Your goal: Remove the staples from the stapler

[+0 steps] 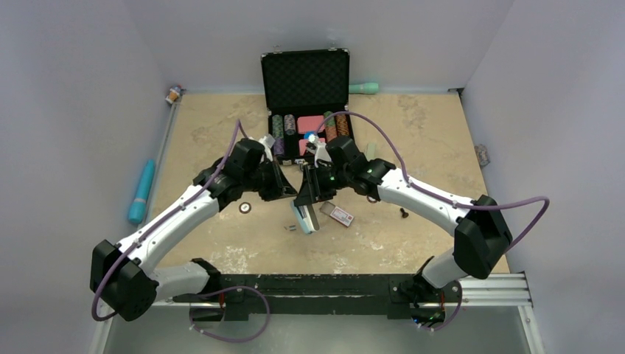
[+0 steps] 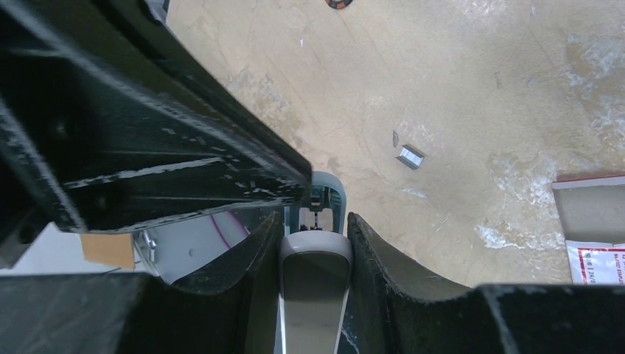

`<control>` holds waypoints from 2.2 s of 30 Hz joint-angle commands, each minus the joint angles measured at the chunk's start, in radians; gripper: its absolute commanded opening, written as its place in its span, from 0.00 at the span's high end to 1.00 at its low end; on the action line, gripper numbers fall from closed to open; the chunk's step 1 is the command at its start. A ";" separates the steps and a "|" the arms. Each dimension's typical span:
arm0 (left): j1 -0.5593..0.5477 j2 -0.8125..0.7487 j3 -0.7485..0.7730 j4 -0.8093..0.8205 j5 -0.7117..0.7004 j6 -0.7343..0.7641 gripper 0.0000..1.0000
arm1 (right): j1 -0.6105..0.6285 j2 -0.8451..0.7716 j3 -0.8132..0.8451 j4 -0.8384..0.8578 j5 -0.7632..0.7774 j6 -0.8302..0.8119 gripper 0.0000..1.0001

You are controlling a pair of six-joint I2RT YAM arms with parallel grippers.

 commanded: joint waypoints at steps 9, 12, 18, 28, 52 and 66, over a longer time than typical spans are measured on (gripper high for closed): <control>0.003 0.055 0.024 0.048 0.046 0.013 1.00 | 0.003 -0.026 0.035 0.027 0.007 -0.011 1.00; 0.003 0.037 0.003 0.048 0.046 0.010 1.00 | 0.002 -0.024 0.039 0.024 0.012 -0.013 1.00; 0.003 0.019 0.003 0.029 0.046 0.014 1.00 | 0.003 0.001 0.053 0.033 0.011 -0.010 1.00; 0.004 -0.006 0.044 0.002 0.043 0.013 1.00 | 0.003 0.004 0.049 0.035 0.005 -0.004 1.00; 0.003 -0.014 -0.015 -0.029 0.127 0.025 1.00 | 0.003 -0.017 0.047 0.028 0.037 -0.007 1.00; 0.004 -0.047 -0.085 -0.078 0.106 0.047 1.00 | 0.003 -0.026 0.050 0.027 0.045 -0.001 1.00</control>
